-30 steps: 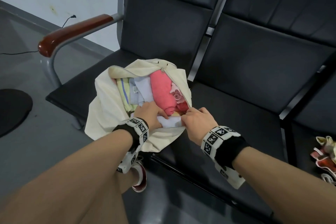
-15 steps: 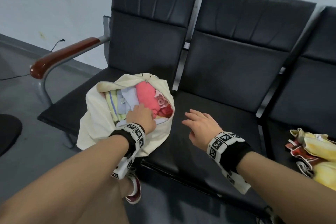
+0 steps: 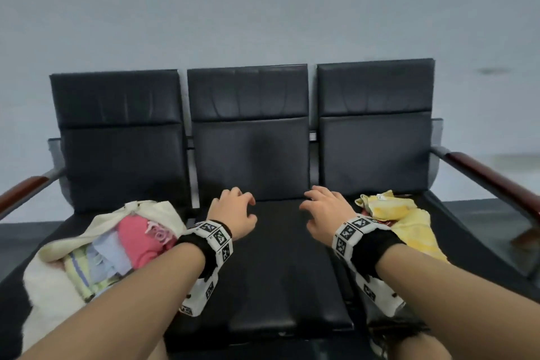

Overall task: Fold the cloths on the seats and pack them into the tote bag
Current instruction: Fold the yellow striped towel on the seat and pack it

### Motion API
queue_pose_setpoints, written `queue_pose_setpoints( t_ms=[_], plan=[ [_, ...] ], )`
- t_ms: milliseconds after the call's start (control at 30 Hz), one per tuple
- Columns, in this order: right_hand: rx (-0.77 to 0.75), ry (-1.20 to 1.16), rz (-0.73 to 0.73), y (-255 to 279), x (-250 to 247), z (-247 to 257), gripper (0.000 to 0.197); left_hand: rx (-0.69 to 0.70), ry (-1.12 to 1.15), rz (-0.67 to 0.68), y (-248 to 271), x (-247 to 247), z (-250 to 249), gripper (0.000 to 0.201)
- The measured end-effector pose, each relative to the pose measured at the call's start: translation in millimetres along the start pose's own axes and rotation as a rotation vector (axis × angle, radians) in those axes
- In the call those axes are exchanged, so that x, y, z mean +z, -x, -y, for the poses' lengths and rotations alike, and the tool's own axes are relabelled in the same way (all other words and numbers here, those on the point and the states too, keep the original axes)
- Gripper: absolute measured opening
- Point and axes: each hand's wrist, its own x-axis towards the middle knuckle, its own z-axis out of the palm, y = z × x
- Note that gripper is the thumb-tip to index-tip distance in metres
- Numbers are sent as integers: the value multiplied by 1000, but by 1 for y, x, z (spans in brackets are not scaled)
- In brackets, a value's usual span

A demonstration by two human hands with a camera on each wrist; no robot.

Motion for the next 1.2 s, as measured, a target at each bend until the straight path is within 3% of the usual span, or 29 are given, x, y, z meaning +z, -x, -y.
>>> queue_pose_setpoints(
  t_ms=[267,500,900,1100,1200],
  plan=[
    [348,-66,33,54,14,-127,42,256,-83,41,-49,22,-135,41],
    [586,-141,247,100,79,-227,55,329,-140,210,-87,93,-215,51],
    [735,-294,358,72,177,-326,72,434,-111,437,-156,236,-317,74],
    [748,-432,461,68,237,-336,82,511,-55,523,-170,302,-337,85],
    [707,-289,507,69,258,-327,82,541,-86,573,-170,326,-339,84]
  ],
)
